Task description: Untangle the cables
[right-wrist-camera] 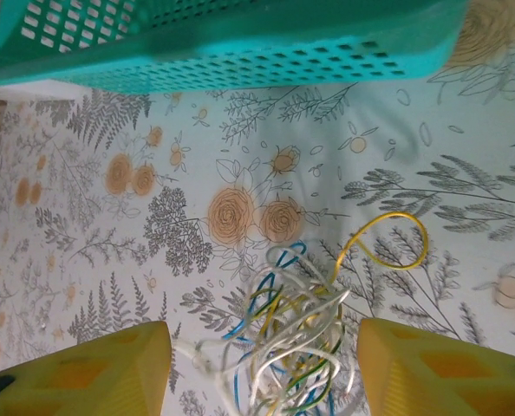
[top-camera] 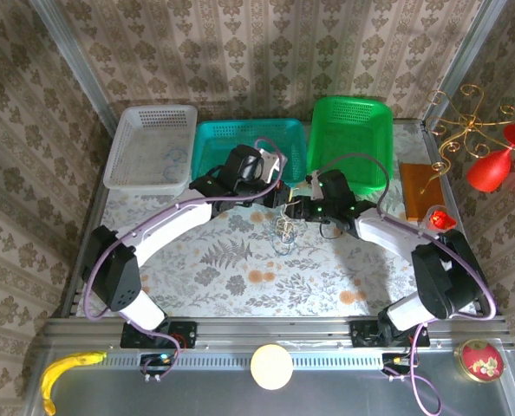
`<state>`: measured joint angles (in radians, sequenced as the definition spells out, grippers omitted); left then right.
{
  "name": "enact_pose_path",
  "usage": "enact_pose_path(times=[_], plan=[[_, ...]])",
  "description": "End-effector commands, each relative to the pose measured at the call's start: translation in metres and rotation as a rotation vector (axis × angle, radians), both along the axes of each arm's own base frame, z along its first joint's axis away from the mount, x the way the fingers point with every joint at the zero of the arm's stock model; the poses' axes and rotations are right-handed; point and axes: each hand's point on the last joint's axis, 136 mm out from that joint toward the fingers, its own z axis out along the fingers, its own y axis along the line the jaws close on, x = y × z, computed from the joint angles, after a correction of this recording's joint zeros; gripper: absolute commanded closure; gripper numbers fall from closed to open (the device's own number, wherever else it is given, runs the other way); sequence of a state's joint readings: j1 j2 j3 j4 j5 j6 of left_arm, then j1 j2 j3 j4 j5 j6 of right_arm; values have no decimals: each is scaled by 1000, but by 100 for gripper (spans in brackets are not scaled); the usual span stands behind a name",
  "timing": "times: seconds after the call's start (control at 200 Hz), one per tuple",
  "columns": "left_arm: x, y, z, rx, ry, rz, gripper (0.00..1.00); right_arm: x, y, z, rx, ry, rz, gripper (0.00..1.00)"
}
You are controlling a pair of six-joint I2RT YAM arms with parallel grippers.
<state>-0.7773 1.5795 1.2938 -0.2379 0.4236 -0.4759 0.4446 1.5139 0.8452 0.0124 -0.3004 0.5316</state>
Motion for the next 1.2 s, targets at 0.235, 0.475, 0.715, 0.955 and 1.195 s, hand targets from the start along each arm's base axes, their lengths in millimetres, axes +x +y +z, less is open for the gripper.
enact_pose_path(times=[0.235,0.475,0.715,0.955,1.195], plan=[[0,10,112,-331,-68,36,100,5,9,-45,6,47,-45,43],[2,24,152,-433,-110,67,100,-7,-3,-61,-27,75,-71,44],[7,35,165,-451,-143,95,100,-15,-10,-53,-57,71,-60,44],[13,40,152,-427,-135,117,100,-16,-36,-3,-134,-45,-85,41],[15,41,155,-439,-139,119,100,-18,-38,53,-87,-158,-82,38]])
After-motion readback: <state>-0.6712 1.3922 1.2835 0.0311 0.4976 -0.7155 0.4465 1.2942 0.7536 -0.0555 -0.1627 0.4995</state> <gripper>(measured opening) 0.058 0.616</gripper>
